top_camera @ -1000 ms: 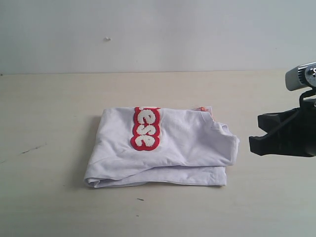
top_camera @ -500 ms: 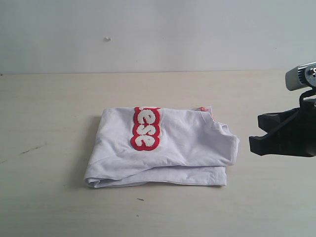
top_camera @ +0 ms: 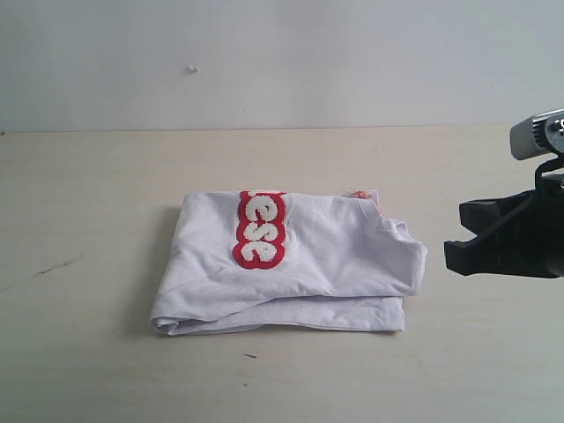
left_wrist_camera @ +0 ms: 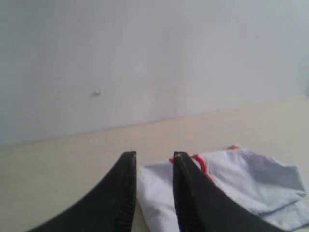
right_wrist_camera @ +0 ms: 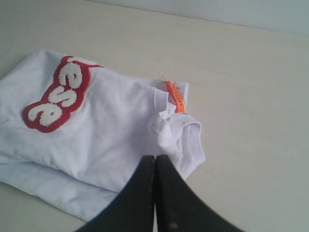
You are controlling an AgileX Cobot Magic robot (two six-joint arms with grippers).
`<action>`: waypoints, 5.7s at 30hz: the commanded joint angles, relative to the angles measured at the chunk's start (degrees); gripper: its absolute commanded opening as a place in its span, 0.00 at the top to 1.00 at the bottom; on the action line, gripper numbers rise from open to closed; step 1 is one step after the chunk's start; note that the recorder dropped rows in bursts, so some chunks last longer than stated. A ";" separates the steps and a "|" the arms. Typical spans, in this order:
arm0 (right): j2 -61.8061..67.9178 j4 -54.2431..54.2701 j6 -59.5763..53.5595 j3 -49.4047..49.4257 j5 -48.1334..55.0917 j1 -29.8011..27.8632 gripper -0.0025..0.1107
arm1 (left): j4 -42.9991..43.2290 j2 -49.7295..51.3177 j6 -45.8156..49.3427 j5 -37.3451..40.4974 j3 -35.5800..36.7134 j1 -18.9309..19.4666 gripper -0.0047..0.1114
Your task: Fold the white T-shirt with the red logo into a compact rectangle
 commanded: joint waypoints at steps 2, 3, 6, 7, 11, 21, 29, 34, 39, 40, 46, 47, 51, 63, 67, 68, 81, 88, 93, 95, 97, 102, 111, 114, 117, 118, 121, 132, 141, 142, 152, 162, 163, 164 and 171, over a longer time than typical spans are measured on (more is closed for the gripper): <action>-0.45 -0.40 0.11 0.19 -1.27 0.04 0.98 | 11.93 -0.29 -14.01 8.40 1.02 0.12 0.72; -0.45 -0.40 0.11 0.19 -1.27 0.04 0.98 | 12.75 -0.29 -14.14 8.63 1.47 0.12 0.72; -0.45 -0.40 0.11 0.19 -1.27 0.04 0.98 | 13.25 -0.29 -14.04 8.63 3.17 0.45 0.72; -0.45 -0.40 0.11 0.19 -1.27 0.04 0.98 | 13.09 -0.29 -14.16 8.45 3.56 0.97 0.72; -0.45 -0.40 0.11 0.19 -1.27 0.04 0.98 | 11.91 -0.29 -14.35 7.87 4.13 3.77 0.72; -0.45 -0.40 0.11 0.19 -1.27 0.04 0.98 | -0.93 -0.29 -7.15 5.17 7.05 7.35 0.72; -0.45 -0.40 0.11 0.19 -1.27 0.04 0.98 | -1.28 -3.84 -6.96 -0.84 11.99 14.78 0.72; -0.45 -0.40 0.11 0.19 -1.27 0.04 0.98 | -1.53 -5.54 -6.96 -0.67 12.81 19.42 0.72; -0.45 -0.53 0.11 0.19 -1.27 0.04 0.98 | -2.44 -7.42 -6.69 4.34 12.81 22.93 0.72; -0.45 -0.53 0.11 0.19 -1.27 0.04 0.98 | -2.44 -7.73 -6.53 4.77 12.81 23.27 0.72; -0.45 -0.53 0.11 0.19 -1.27 0.04 0.98 | -1.53 -11.48 -5.47 10.80 12.81 24.13 0.72; -0.45 -0.53 0.11 0.19 -1.27 0.04 0.98 | -1.26 -12.41 -4.86 11.97 12.81 24.13 0.72; -0.45 -0.53 0.11 0.19 -1.27 0.04 0.98 | -0.38 -16.35 -4.88 17.51 12.81 24.13 0.72; -0.45 -0.50 0.11 0.19 -1.27 0.04 0.98 | 0.78 -24.65 7.96 22.70 12.81 24.13 0.72; -0.45 -0.50 0.11 0.19 -1.27 0.04 0.98 | 0.61 -24.65 3.30 22.70 12.81 24.13 0.72; -0.45 -0.50 0.11 0.19 -1.27 0.04 0.98 | 0.63 -24.65 1.78 22.70 12.81 24.13 0.72; -0.45 -0.37 0.11 0.19 -1.27 0.04 0.98 | 0.15 -24.65 5.66 22.59 12.81 24.13 0.72; -0.45 -0.38 0.22 0.19 -1.27 0.04 0.98 | -3.70 -24.65 11.85 22.59 12.81 24.13 0.72; -0.45 -0.38 0.22 0.19 -1.27 0.04 0.98 | -3.69 -24.65 10.98 22.59 12.81 24.13 0.72; -0.45 -0.48 0.21 0.19 -1.27 0.04 0.98 | -3.57 -24.65 11.00 22.59 12.81 24.13 0.72; -0.45 -0.48 0.21 0.19 -1.27 0.04 0.98 | -3.58 -24.65 11.00 22.59 12.81 24.13 0.72; -0.45 -0.48 0.21 0.19 -1.27 0.04 0.98 | -3.58 -24.65 11.00 22.59 12.81 24.13 0.72; -0.45 -0.38 0.21 0.19 -1.27 0.04 0.98 | -3.58 -24.65 11.10 22.59 12.81 24.13 0.72; -0.45 -0.38 0.11 0.19 -1.27 0.04 0.98 | -3.58 -24.65 11.10 22.59 12.81 24.13 0.72; -0.45 -0.38 0.11 0.19 -1.27 0.04 0.98 | -3.58 -24.65 11.10 22.59 12.81 24.13 0.72; -0.45 -0.38 0.11 0.19 -1.27 0.04 0.98 | -3.58 -24.65 11.10 22.59 12.81 24.13 0.72; -0.45 -0.38 0.11 0.19 -1.27 0.04 0.98 | -3.58 -24.65 11.10 22.59 12.81 24.13 0.72; -3.99 -0.27 0.11 0.30 5.05 0.04 0.98 | -3.58 -24.65 11.10 22.59 12.81 24.13 0.72; -24.96 -0.45 0.20 4.26 9.31 -1.49 0.98 | -3.58 -24.65 11.10 22.59 12.81 24.13 0.72; -28.37 -0.34 0.20 6.21 9.31 -3.38 0.98 | -3.58 -24.65 11.10 22.59 12.81 24.13 0.72; -45.32 -0.34 0.20 17.68 9.31 -13.81 0.98 | -3.58 -24.65 11.10 22.59 12.81 24.13 0.72; -55.79 -0.30 0.12 22.86 9.45 -18.07 0.98 | -3.58 -24.65 11.10 22.59 12.81 24.13 0.72; -56.66 -0.30 0.12 22.92 9.66 -18.22 0.98 | -3.58 -24.65 11.10 22.59 12.81 24.13 0.72; -57.46 -0.30 0.12 22.92 9.89 -18.22 0.98 | -3.58 -24.65 11.10 22.59 12.81 24.13 0.72; -58.87 -0.30 0.12 22.92 14.64 -18.22 0.98 | -3.58 -24.65 11.10 22.59 12.81 24.13 0.72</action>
